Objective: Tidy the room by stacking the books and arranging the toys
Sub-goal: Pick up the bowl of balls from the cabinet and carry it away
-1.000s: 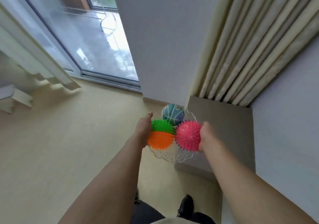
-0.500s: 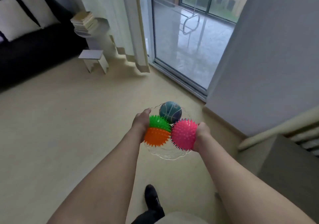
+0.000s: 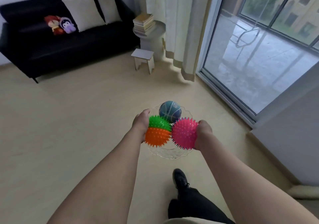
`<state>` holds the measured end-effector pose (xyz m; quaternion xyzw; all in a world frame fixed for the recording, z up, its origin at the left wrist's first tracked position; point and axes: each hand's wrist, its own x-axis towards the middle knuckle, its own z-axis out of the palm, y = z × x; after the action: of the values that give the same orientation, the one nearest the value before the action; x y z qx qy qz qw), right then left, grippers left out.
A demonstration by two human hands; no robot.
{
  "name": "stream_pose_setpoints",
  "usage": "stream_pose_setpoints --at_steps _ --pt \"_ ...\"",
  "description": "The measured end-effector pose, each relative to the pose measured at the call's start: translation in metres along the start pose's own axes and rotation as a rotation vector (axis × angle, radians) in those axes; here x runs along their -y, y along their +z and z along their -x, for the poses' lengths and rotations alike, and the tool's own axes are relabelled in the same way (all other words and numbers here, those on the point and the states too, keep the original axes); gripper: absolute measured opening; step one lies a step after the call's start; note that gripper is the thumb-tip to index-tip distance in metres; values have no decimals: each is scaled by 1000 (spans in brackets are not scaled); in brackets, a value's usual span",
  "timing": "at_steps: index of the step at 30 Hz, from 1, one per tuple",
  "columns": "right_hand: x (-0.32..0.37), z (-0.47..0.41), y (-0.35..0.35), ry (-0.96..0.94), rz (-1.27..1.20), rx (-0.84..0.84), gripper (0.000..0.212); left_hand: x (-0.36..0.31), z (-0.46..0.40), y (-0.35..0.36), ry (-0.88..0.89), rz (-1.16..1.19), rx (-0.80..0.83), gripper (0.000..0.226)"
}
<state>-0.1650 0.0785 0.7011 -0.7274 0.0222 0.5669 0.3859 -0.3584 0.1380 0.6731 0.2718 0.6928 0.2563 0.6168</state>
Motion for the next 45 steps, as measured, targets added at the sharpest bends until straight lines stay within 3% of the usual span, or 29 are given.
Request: stream_pose_setpoints --at_steps 6,10,13,19,30,37,45 --pt "12 -31 81 24 75 3 28 -14 -55 -46 -64 32 -39 60" --pt "40 -71 154 20 88 17 33 -55 -114 -77 -36 7 -80 53" --pt "72 -94 218 3 82 30 24 -99 -157 -104 -16 -3 -116 43" --pt "122 -107 335 -34 83 93 13 -177 -219 -175 9 14 -170 56" --pt "142 -89 549 3 183 172 32 -240 -333 -340 -49 79 -215 65" --pt "138 -89 723 -45 194 251 28 -305 -407 -491 -15 102 -226 65" --pt "148 -47 869 -106 186 187 16 -368 -462 -615 18 148 -272 66"
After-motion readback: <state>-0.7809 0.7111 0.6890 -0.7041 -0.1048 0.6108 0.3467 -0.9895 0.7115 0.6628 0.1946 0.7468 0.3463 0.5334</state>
